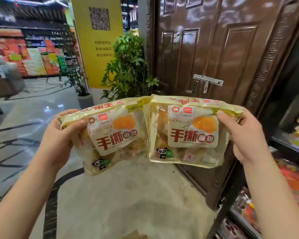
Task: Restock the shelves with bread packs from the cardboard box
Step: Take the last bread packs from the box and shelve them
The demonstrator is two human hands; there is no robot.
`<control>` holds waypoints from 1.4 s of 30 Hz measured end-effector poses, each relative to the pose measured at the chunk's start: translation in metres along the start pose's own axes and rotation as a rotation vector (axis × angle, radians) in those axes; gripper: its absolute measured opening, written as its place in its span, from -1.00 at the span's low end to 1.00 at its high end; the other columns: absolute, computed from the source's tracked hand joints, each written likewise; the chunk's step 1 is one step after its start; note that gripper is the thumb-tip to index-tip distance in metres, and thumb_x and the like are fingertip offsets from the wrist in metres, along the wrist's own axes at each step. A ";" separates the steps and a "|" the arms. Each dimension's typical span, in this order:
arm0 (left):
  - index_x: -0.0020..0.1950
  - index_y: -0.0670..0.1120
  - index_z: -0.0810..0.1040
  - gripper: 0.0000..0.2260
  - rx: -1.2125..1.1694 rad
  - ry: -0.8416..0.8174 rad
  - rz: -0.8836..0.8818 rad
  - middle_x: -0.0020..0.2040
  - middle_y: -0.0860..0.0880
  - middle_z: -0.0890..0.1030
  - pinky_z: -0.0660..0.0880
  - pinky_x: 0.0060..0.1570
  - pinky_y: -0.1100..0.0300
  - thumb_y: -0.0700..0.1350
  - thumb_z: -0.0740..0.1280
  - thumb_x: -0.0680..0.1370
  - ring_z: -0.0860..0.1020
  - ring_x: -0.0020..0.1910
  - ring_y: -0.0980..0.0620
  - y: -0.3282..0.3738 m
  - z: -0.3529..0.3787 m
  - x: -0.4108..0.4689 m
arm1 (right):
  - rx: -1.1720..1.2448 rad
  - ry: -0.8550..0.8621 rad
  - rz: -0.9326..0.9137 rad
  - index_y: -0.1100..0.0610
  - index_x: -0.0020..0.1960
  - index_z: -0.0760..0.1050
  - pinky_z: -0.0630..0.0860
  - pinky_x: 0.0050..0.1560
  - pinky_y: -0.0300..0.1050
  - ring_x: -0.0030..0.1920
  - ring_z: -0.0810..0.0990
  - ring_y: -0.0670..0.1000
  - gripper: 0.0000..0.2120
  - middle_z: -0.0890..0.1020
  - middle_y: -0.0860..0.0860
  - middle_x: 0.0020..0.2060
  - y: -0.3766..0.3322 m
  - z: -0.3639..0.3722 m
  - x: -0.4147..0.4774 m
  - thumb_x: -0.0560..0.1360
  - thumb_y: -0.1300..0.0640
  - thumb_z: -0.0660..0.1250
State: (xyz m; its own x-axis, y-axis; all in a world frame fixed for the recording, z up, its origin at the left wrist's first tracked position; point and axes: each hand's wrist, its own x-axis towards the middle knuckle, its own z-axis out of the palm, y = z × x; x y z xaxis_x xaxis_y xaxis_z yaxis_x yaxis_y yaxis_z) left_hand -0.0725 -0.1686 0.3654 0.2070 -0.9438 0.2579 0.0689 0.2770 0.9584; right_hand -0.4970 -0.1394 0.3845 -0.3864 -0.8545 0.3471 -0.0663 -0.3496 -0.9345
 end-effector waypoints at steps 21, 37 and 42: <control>0.39 -0.06 0.54 -0.54 -0.372 -0.870 0.066 0.21 -0.13 0.69 0.64 0.08 -0.14 0.00 0.41 0.50 0.69 0.16 -0.13 0.048 0.257 0.019 | -0.257 0.777 -0.206 0.09 0.15 0.63 0.66 0.03 0.14 0.00 0.76 0.10 -0.84 0.77 0.07 -0.02 -0.178 -0.176 -0.167 0.57 0.15 0.44; -0.07 0.07 0.74 -0.77 -0.396 -1.103 -0.007 -0.09 0.03 0.76 0.61 -0.36 0.29 -0.17 0.32 0.62 0.73 -0.17 0.11 0.094 0.364 -0.099 | -0.490 1.069 -0.299 0.01 0.03 0.66 0.65 0.12 0.23 0.00 0.75 0.09 -0.94 0.76 0.02 -0.04 -0.232 -0.277 -0.273 0.56 0.12 0.46; 0.27 -0.03 0.61 -0.60 -0.406 -1.117 -0.019 0.08 -0.07 0.74 0.65 -0.27 0.22 0.02 0.42 0.45 0.73 -0.01 -0.02 0.075 0.394 -0.140 | -0.437 1.109 -0.314 0.06 0.13 0.62 0.64 0.13 0.27 0.04 0.74 0.13 -0.86 0.75 0.06 0.00 -0.206 -0.330 -0.292 0.57 0.10 0.45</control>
State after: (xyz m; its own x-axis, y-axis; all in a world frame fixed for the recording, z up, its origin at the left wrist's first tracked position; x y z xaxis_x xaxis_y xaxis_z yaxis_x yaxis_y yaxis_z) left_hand -0.4807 -0.0867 0.4494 -0.7491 -0.5271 0.4013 0.4092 0.1084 0.9060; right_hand -0.6741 0.3088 0.4496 -0.8559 0.1065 0.5061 -0.5168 -0.1414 -0.8443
